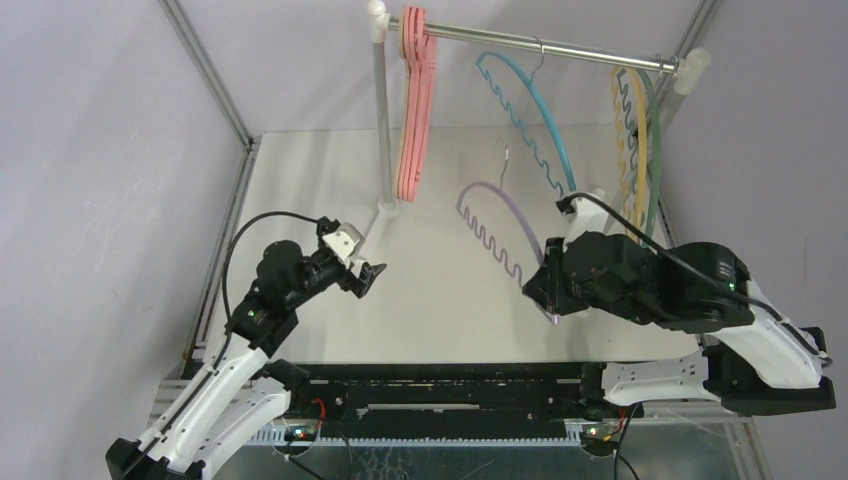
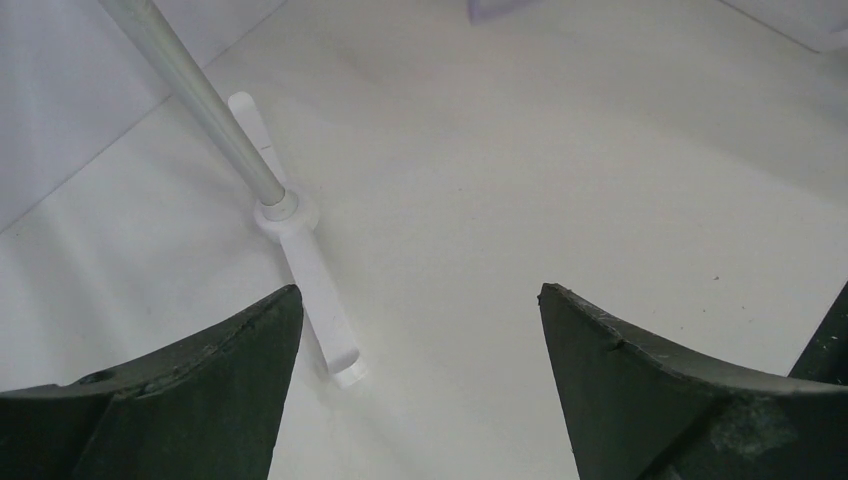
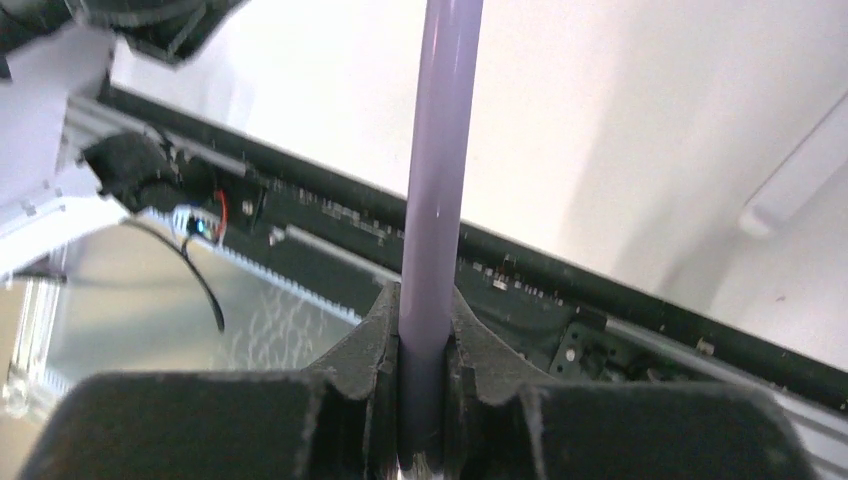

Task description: Organize the hangers

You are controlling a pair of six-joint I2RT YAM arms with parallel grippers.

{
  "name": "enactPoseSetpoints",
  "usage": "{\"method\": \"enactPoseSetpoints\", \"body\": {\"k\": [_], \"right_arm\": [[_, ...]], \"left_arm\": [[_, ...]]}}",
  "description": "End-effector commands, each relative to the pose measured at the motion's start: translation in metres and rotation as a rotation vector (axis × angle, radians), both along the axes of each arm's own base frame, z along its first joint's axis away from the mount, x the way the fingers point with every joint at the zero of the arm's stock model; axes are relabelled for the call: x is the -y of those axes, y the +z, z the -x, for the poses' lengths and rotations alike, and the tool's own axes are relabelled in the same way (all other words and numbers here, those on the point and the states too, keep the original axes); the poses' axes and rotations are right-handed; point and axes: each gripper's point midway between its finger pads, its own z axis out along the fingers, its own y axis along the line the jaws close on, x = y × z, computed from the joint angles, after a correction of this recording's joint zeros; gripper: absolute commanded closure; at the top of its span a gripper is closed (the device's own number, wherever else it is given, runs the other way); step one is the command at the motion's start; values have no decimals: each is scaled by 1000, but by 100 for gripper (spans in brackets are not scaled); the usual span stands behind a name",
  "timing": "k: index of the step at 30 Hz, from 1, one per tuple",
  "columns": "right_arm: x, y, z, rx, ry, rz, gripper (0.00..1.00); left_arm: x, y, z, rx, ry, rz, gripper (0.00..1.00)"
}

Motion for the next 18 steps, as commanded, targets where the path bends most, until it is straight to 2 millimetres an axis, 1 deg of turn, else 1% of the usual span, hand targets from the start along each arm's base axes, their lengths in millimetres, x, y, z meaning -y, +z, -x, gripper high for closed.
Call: {"method": "enactPoseSetpoints", "body": {"k": [1, 7, 10, 15, 18], "right_arm": [[6, 46, -40, 225, -137, -78, 100], [2, 84, -67, 400, -182, -116, 100], [-5, 103, -80, 466, -181, -145, 100], [-10, 124, -92, 561, -167, -162, 100], [-12, 138, -104, 632, -186, -175, 100]], "left_arm": [[7, 37, 3, 57, -22, 90, 8], [4, 38, 8, 60, -17, 95, 8], [3, 36, 9, 52, -14, 87, 8], [1, 31, 9, 45, -5, 77, 8], [1, 27, 8, 33, -6, 74, 8]]}}
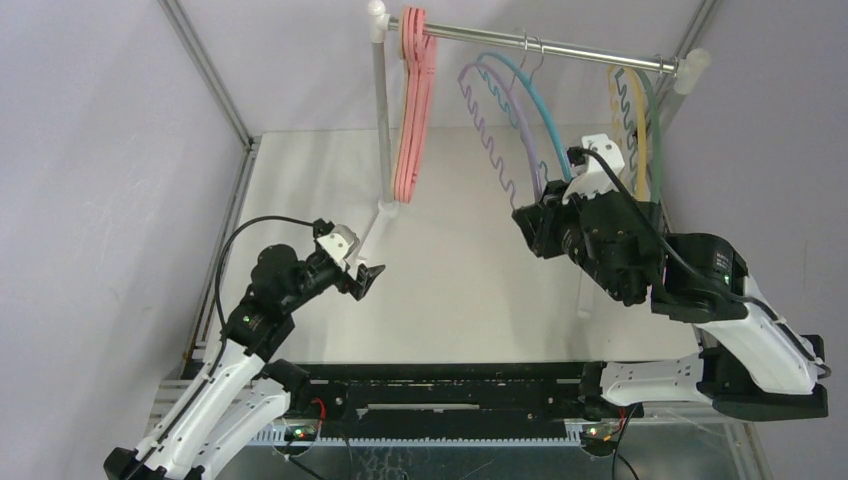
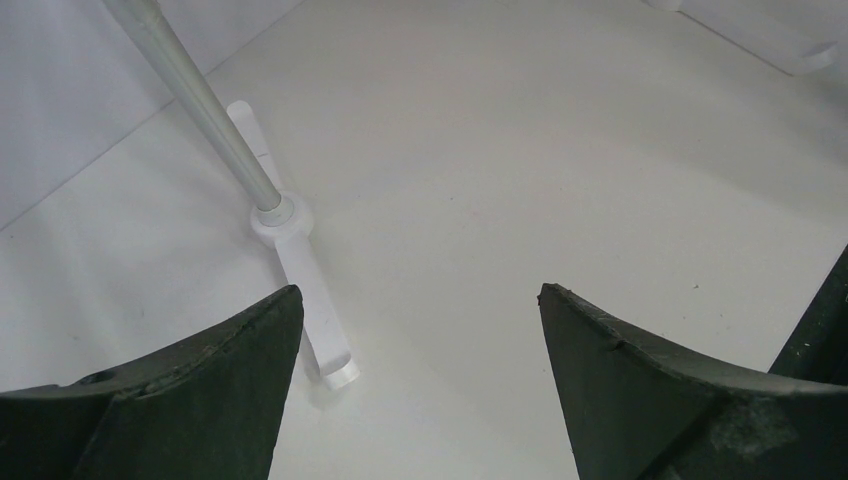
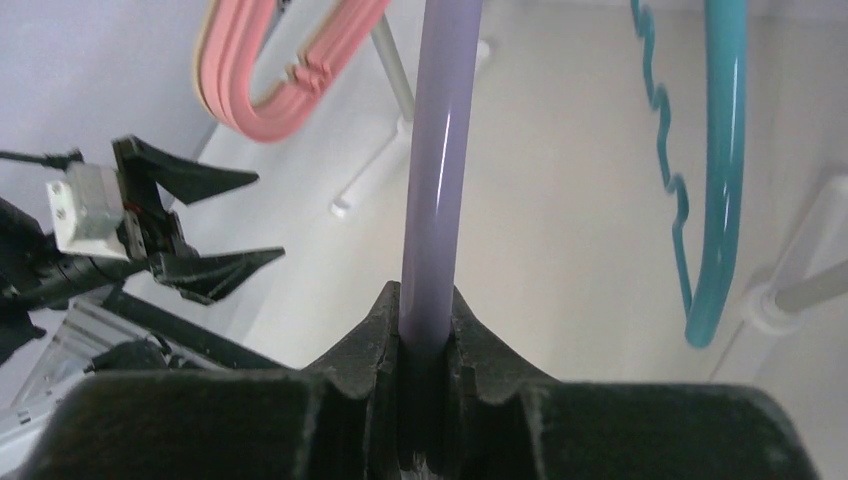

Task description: Organize the hangers

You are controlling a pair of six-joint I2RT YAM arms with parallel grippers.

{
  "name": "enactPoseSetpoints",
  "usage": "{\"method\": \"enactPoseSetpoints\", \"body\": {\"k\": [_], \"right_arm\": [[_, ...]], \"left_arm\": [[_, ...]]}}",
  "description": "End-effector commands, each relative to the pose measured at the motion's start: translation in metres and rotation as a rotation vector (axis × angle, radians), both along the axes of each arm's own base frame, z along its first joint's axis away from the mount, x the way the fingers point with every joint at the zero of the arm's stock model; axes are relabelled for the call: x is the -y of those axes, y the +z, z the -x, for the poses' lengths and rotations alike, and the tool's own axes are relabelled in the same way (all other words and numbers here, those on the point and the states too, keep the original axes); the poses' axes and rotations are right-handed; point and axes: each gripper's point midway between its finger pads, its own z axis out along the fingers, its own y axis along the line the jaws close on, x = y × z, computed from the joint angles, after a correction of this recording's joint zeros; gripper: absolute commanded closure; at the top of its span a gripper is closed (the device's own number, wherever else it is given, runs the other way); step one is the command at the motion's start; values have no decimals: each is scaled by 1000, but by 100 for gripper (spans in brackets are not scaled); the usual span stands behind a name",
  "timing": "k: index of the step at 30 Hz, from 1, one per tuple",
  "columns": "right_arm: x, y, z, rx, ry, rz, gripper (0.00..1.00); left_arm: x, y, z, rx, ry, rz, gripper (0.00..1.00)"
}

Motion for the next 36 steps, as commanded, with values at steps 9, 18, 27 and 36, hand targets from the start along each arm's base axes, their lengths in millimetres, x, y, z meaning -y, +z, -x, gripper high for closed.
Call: {"method": "enactPoseSetpoints", "body": {"k": [9, 18, 27, 36], "right_arm": [[-25, 31, -70, 133, -27, -87, 100], [-44, -4, -99, 64, -10, -92, 100], [-39, -45, -92, -44, -27, -82, 25], [-17, -77, -68, -108, -49, -70, 0]], "left_arm": [[-2, 11, -3, -29, 23, -4, 8], [-5, -2, -2, -58, 46, -2, 8], [-7, -24, -13, -240, 135, 2, 1], [-3, -34, -28, -332, 209, 75, 1]]}}
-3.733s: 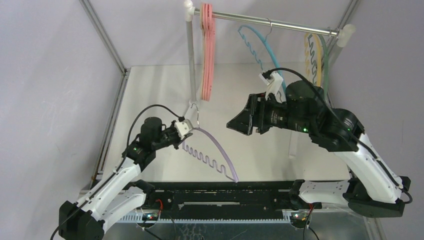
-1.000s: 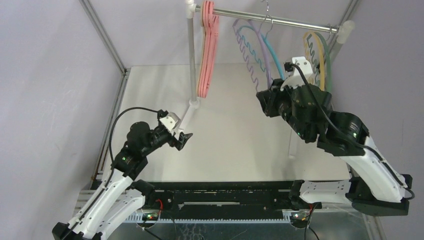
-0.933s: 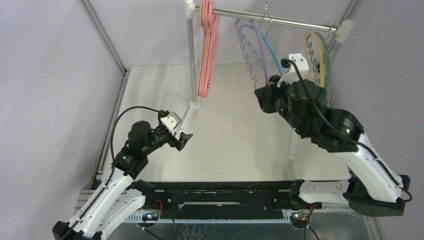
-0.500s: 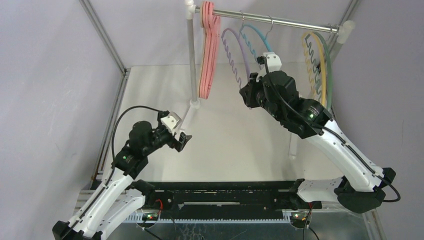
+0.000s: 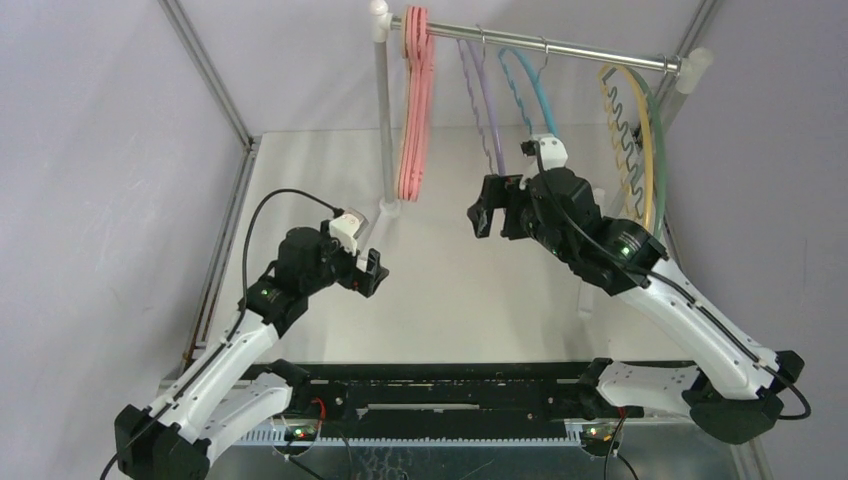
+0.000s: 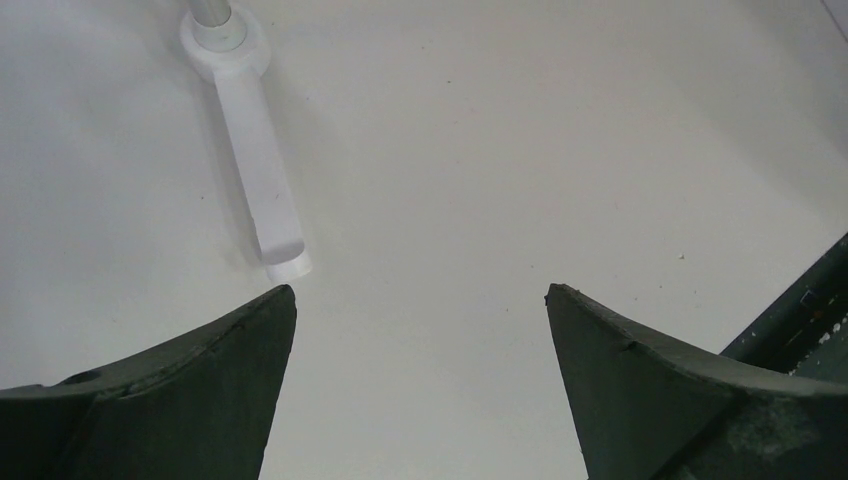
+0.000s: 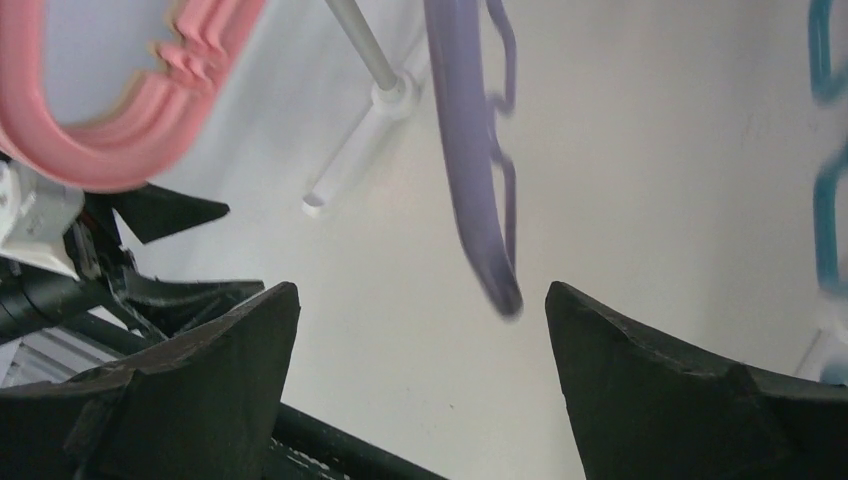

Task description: Organize the hangers

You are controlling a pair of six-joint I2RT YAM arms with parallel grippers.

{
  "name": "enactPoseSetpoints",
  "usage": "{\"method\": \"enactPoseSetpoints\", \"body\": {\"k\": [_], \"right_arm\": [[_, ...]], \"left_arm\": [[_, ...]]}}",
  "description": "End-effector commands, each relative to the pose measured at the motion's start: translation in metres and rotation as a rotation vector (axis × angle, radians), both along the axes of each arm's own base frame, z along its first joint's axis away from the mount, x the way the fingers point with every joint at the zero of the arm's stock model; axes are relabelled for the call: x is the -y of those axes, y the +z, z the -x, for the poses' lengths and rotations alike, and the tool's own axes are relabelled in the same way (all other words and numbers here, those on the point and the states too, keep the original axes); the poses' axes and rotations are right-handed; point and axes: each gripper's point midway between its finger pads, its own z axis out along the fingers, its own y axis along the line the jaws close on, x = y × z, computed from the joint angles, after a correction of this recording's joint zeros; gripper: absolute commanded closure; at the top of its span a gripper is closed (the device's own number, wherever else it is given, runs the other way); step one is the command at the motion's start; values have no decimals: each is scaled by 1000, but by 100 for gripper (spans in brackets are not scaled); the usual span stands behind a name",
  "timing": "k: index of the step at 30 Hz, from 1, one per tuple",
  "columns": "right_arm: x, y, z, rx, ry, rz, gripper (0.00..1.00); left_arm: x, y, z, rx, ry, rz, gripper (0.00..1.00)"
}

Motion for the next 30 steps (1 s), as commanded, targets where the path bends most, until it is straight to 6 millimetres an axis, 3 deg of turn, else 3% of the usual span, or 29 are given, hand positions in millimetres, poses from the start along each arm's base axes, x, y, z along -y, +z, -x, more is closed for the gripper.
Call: {"method": "enactPoseSetpoints", "body": {"k": [1, 8, 17, 21, 30], "right_arm": [[21, -5, 18, -4, -41, -46, 0], [31, -63, 49, -91, -7, -15, 0], [9, -134, 62, -188, 47, 89, 0], [-5, -153, 61, -188, 87, 120, 0], [-13, -184, 58, -204, 131, 177, 0]], "left_arm": [[2, 25, -18, 38, 70, 78, 1], [0, 13, -29, -5, 147, 114, 0], [5, 3, -34, -76, 164, 122, 0], [1, 2, -35, -71, 176, 105, 0], [-5, -2, -31, -74, 183, 69, 0]]}}
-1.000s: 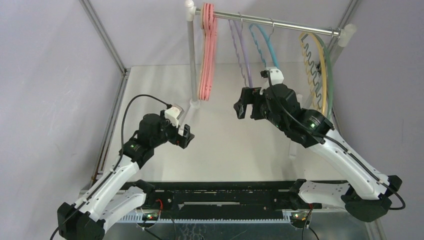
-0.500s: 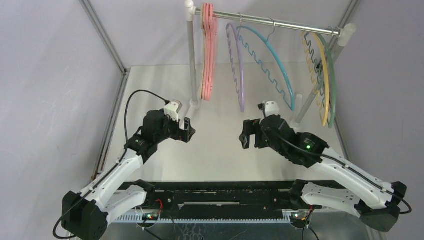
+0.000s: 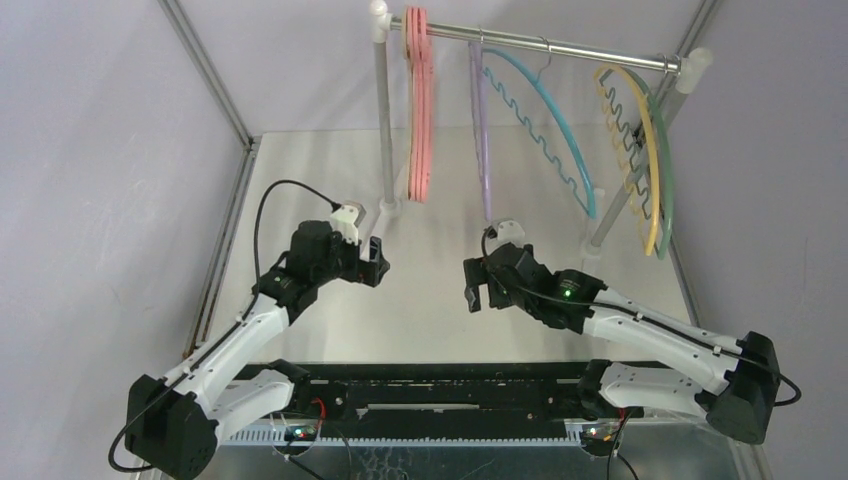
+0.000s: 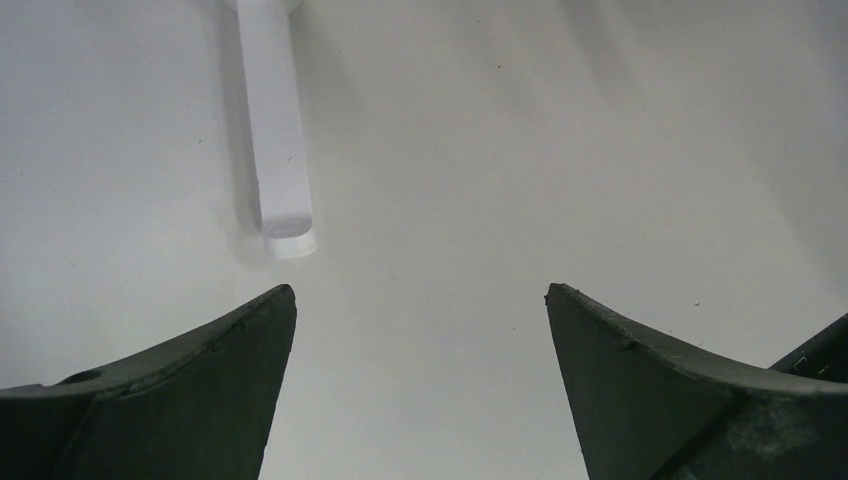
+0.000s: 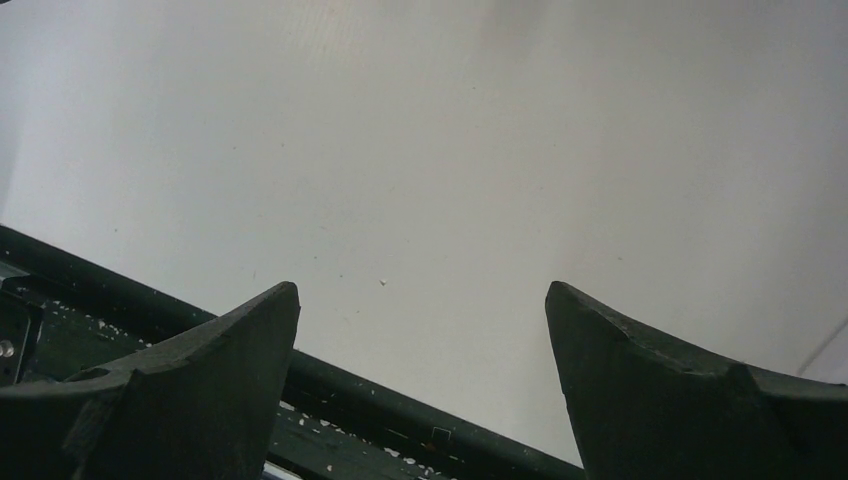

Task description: Organize the hangers

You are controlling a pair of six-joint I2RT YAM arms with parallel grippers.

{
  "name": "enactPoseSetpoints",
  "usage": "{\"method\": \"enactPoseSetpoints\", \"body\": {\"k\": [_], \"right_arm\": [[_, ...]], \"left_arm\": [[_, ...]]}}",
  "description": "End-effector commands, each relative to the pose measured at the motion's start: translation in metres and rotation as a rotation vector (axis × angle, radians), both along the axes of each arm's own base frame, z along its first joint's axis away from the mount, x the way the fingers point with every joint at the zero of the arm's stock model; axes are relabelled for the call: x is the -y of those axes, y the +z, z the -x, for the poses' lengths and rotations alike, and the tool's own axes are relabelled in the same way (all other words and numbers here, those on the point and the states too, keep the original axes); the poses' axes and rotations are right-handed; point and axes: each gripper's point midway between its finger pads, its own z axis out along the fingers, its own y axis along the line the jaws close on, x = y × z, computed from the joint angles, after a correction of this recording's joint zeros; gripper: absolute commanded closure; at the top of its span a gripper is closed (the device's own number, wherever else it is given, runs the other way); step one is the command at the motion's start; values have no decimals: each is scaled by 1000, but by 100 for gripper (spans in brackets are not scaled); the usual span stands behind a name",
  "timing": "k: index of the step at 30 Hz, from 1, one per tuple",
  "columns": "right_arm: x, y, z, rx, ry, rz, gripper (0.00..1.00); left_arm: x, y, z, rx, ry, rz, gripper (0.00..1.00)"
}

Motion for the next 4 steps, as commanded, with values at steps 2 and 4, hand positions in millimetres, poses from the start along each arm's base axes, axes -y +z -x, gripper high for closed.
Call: {"method": "enactPoseSetpoints", "body": {"k": [2, 4], "right_arm": [[-15, 5, -8, 40, 37, -59, 0], [-14, 3, -8, 35, 38, -62, 0]], "left_arm": [[0, 28, -8, 76, 7, 18, 1], [0, 30, -9, 79, 10, 26, 1]]}}
